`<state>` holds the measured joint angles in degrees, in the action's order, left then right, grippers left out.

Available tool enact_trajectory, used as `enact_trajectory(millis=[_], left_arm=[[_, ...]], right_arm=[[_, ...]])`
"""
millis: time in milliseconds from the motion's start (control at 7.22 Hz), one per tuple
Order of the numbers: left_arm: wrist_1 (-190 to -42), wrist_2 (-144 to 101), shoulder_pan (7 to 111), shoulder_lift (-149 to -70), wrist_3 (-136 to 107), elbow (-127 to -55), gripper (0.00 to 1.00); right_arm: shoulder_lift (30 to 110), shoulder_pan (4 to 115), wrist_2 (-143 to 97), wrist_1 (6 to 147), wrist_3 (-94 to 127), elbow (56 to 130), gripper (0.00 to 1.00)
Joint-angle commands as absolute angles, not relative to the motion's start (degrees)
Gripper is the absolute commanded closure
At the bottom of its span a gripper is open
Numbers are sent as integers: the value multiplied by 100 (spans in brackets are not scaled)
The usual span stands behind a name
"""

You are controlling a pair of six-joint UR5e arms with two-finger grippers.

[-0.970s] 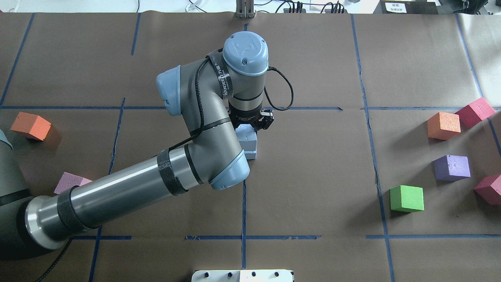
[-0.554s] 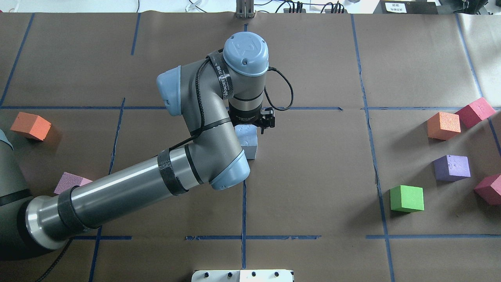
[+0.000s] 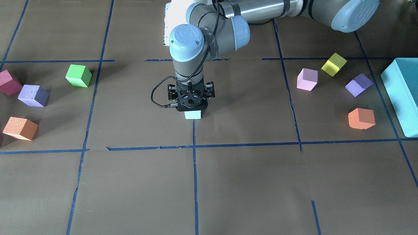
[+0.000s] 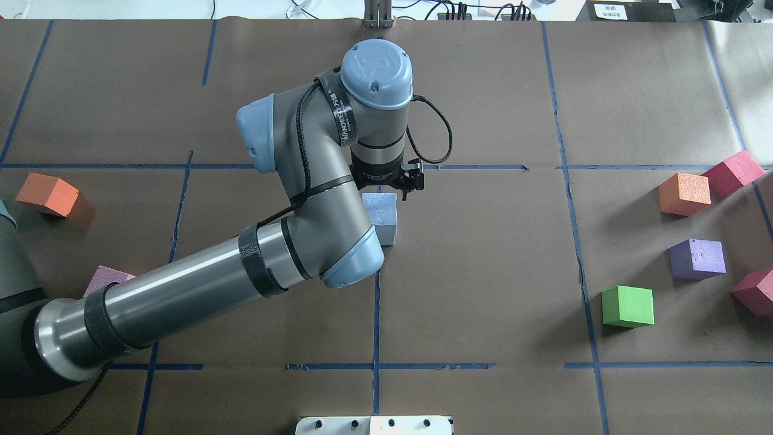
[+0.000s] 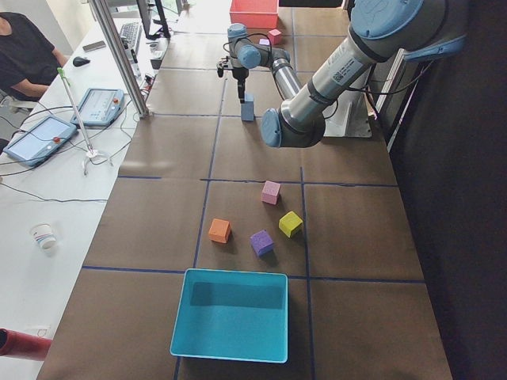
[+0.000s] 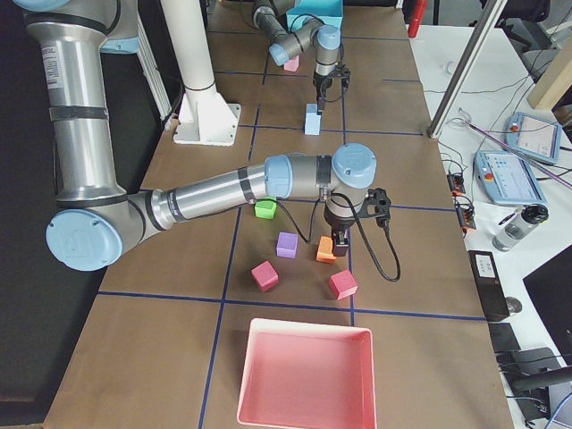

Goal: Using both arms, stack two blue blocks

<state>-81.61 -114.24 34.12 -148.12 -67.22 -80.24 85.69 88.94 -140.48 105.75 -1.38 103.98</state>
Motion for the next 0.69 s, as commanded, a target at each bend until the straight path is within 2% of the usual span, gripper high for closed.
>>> enact_trajectory(millis=[0,277,554], left_arm=[[-7676,-11496,3673,-14330,-6584,-9072,0],[-7603,-11854,4215,-12953,-5675,-10470,0],[-7594,-12032,4753,-11975,-4794,-11151,0]], right_arm=[[8613,8895,-14045,10582,-184,10328,0],[8902,8929,-14054,10573,-421,10318,0],[9148,9035,-14045,10478,-501,10310,0]])
